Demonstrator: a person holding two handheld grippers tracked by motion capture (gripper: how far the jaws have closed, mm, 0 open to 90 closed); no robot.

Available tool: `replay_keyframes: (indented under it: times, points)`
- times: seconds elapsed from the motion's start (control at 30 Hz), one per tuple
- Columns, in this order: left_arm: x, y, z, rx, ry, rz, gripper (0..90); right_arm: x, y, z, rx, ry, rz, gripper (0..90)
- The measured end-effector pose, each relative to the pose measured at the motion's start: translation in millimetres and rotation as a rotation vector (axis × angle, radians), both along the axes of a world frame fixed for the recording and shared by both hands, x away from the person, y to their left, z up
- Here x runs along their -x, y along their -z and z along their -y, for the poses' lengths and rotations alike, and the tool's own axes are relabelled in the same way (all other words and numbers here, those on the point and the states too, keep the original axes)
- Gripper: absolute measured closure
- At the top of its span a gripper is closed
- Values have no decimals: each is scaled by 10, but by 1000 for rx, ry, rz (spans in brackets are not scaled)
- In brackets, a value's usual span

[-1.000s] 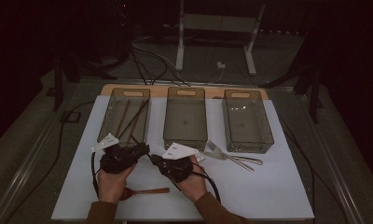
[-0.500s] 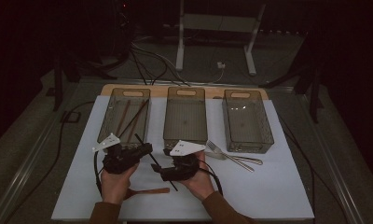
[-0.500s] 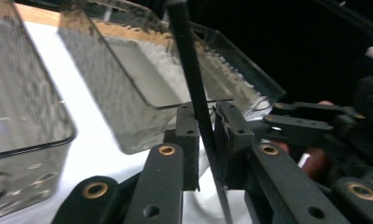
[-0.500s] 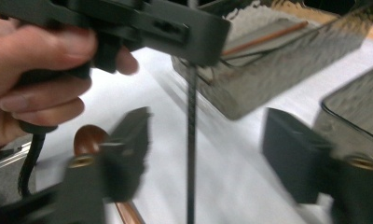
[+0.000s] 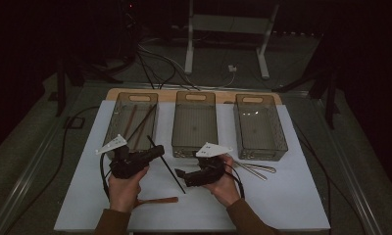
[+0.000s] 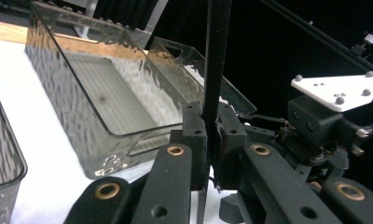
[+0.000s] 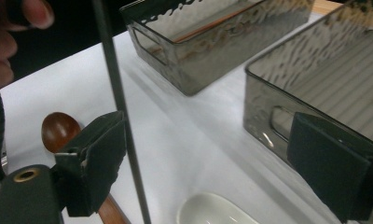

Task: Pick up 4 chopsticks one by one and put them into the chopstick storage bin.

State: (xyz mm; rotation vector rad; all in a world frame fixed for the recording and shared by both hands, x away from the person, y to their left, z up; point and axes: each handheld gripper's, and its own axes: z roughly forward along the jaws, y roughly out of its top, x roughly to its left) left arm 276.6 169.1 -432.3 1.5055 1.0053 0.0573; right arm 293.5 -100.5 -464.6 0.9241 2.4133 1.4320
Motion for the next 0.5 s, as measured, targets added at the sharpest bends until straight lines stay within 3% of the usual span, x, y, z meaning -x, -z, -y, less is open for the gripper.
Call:
replay_keyframes:
  times: [0.5]
  points:
    - [-50,-168,-217,-60,-59,2,868,-19,17,344,19,60,-10,61]
